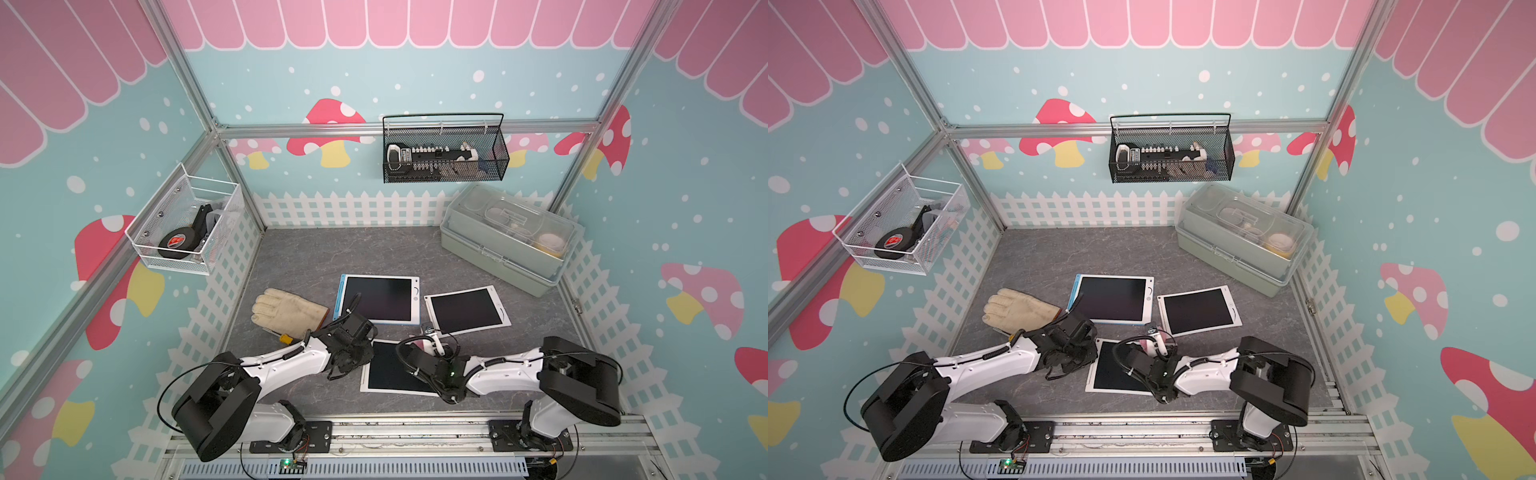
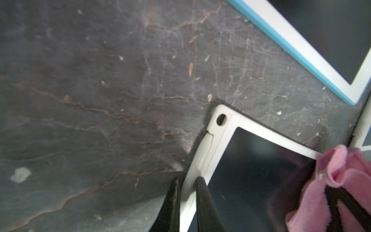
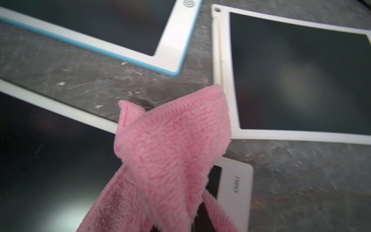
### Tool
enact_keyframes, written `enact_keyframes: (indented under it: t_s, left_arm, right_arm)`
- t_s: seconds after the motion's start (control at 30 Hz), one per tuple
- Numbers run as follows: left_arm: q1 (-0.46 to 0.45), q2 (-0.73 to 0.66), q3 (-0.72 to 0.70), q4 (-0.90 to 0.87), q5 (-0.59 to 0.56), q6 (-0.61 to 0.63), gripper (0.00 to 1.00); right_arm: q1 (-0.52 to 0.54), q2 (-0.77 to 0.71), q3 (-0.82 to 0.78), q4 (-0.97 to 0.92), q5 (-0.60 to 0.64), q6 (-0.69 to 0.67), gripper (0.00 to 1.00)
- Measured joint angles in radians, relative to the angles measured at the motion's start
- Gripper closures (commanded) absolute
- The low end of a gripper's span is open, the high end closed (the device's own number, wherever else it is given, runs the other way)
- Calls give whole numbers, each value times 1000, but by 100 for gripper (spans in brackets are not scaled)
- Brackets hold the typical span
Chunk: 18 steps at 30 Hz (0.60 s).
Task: Wipe the drawing tablet
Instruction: Wipe the dirt from the drawing tablet.
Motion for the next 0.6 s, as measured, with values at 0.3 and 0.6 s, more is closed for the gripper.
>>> enact_keyframes:
  t_s: [0.3,0.6]
  left_arm:
    - [-3,2,0,1,-3,1,87]
    - [-3,2,0,2,-4,3,87]
  right_arm:
    - [66,-75,-34,-134,-8,5,100]
    - [113,54,73,8,-111,-33,100]
